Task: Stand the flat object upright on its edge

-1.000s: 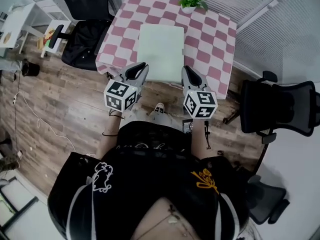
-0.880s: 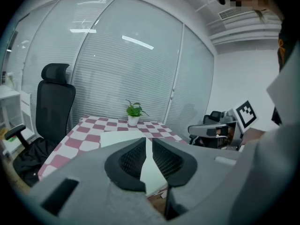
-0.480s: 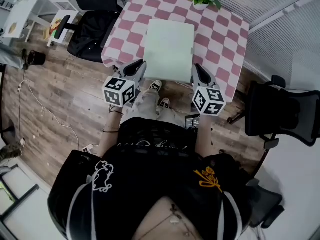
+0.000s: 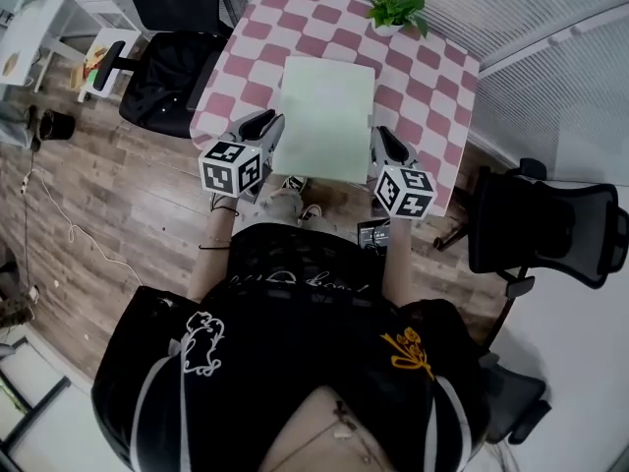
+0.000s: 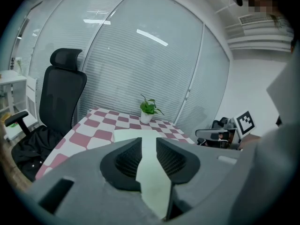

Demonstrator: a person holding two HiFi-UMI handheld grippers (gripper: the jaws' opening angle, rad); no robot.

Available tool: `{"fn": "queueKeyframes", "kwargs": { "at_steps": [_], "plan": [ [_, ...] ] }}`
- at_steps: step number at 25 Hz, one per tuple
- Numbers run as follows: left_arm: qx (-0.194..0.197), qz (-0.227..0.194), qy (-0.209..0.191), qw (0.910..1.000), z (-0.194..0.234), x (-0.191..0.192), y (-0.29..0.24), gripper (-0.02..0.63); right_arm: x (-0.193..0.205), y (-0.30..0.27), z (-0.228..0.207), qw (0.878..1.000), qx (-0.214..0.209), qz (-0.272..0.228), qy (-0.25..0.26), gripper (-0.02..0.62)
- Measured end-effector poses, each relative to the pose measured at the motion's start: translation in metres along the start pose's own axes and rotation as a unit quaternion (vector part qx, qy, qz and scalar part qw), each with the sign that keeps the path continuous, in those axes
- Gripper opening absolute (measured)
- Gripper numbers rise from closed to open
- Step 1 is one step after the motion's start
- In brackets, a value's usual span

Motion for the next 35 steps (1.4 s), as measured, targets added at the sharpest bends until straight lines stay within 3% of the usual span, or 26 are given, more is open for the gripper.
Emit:
{"fn": "queueKeyframes", "kwargs": {
  "at_steps": [3,8,10,12,19,24,29,33,35],
  "plan": [
    [0.012,0.020,0.007,0.9997,0.012,-0.001,-0.014,0.181,0.001,-0.017,-0.010,1.000,-0.006,0.005,-0.025,0.035],
    [0.009,0.089,0.009,0.9960,0.047,0.020,-0.044,0.242,0.010,-0.052,-0.035,0.996,-0.039,0.039,-0.073,0.045],
    [0.012,0.109,0.024,0.9936,0.062,0.029,-0.055,0.254,0.019,-0.069,-0.044,0.993,-0.054,0.064,-0.087,0.167],
    [0.022,0.127,0.043,0.9906,0.076,0.037,-0.067,0.263,0.029,-0.085,-0.054,0.988,-0.060,0.088,-0.107,0.201],
    [0.068,0.169,0.090,0.9792,0.092,0.049,-0.099,0.291,0.066,-0.121,-0.072,0.963,-0.063,0.153,-0.211,0.261],
    [0.096,0.180,0.159,0.9660,0.103,0.061,-0.114,0.321,0.081,-0.129,-0.076,0.939,-0.089,0.144,-0.300,0.264],
    [0.116,0.175,0.213,0.9541,0.105,0.069,-0.122,0.330,0.082,-0.129,-0.080,0.939,-0.093,0.142,-0.300,0.264],
    [0.119,0.168,0.226,0.9520,0.105,0.072,-0.125,0.328,0.085,-0.130,-0.081,0.936,-0.094,0.145,-0.305,0.264],
    [0.117,0.169,0.225,0.9525,0.104,0.072,-0.124,0.328,0.083,-0.128,-0.079,0.941,-0.086,0.147,-0.293,0.264]
  ]
}}
Point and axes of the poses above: the fingertips, and each gripper's own axes: y backward along the fingers, z to its left, x out of its underside, the point moved 9 cm from there along y, backward along the fingers
